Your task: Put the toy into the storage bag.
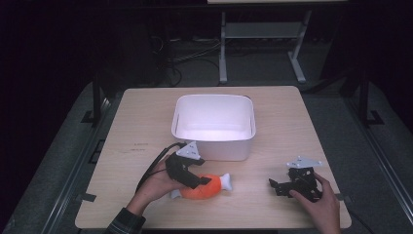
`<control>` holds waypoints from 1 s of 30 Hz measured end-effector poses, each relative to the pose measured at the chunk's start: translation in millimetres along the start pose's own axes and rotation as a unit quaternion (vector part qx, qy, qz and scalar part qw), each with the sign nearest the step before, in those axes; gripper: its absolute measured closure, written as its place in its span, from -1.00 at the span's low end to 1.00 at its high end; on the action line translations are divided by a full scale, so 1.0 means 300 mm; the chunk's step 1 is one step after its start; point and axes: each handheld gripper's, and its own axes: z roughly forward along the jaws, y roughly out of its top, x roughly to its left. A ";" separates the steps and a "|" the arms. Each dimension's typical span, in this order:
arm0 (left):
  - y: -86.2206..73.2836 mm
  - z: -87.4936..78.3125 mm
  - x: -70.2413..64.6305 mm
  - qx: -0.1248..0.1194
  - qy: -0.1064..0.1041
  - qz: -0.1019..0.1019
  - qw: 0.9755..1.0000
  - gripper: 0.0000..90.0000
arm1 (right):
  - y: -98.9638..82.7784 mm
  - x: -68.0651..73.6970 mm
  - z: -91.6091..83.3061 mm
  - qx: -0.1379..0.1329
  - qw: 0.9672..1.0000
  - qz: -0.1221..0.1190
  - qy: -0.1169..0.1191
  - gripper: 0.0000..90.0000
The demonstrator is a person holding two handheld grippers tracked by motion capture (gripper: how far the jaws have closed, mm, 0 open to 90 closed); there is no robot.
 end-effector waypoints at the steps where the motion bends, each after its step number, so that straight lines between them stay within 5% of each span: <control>1: -0.003 -0.002 -0.003 0.001 -0.006 0.002 1.000 -0.57 | 0.000 0.000 0.000 0.000 1.000 0.000 0.000 -1.00; 4: -0.005 -0.006 -0.007 0.003 -0.011 0.003 1.000 -0.70 | 0.000 0.000 0.000 0.000 1.000 0.000 0.000 -1.00; 15: -0.024 0.001 -0.036 0.039 -0.027 0.058 0.997 -0.72 | 0.000 0.000 0.000 0.000 1.000 0.000 0.000 -1.00; 30: -0.045 0.032 -0.030 0.059 -0.023 0.089 0.994 -0.72 | 0.000 0.000 0.000 0.000 1.000 0.000 0.000 -1.00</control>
